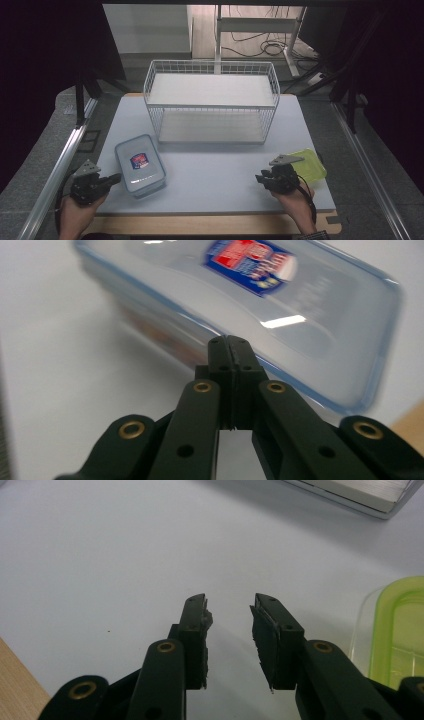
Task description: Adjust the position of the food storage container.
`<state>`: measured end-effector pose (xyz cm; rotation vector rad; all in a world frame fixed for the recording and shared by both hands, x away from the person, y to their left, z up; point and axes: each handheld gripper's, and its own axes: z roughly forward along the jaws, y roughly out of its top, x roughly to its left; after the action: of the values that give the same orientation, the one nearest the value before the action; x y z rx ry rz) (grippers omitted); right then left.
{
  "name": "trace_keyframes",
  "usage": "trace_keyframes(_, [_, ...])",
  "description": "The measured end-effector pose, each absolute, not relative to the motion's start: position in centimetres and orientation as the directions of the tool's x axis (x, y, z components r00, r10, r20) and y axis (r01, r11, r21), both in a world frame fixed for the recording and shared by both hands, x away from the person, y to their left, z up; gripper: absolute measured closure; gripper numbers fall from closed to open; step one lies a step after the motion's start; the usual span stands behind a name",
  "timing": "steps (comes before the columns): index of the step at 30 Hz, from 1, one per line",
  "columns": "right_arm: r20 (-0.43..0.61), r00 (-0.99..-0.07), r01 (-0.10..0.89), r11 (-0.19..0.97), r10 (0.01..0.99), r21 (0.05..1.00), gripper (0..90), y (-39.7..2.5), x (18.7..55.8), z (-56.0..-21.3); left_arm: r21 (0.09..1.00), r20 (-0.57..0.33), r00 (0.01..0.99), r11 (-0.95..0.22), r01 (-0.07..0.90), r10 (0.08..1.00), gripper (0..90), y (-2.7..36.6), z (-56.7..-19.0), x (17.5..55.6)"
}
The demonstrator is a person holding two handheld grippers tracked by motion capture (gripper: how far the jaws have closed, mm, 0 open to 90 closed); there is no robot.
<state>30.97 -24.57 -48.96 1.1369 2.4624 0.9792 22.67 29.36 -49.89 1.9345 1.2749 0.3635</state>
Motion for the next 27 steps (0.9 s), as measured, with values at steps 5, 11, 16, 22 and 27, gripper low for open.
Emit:
trace_keyframes(5, [0.042,-0.665,0.574,0.474,0.746,0.668,66.7,-24.5,31.0,-49.0,0.739,-0.177,0.523,-0.239,0.63,0.834,90.0,27.3,-49.7,22.8])
trace_keyframes(11, [0.043,-0.661,0.576,0.47,0.749,0.669,66.7,-24.4,31.0,-49.1,0.773,-0.127,0.53,-0.251,0.583,0.838,90.0,26.2,-48.9,23.9])
trace_keyframes(16, [0.061,-0.661,0.582,0.46,0.748,0.67,69.5,-24.2,31.2,-49.2,0.796,-0.053,0.393,-0.198,0.572,0.918,90.0,29.2,-48.5,26.4])
trace_keyframes(22, [0.053,-0.676,0.57,0.476,0.735,0.669,69.2,-23.5,31.1,-49.3,0.782,-0.048,0.287,-0.143,0.607,0.957,90.0,32.0,-49.5,31.1])
trace_keyframes(27, [0.046,-0.681,0.566,0.485,0.731,0.667,67.6,-23.4,30.9,-49.3,0.76,-0.113,0.302,-0.113,0.64,0.947,90.0,32.3,-50.5,33.0])
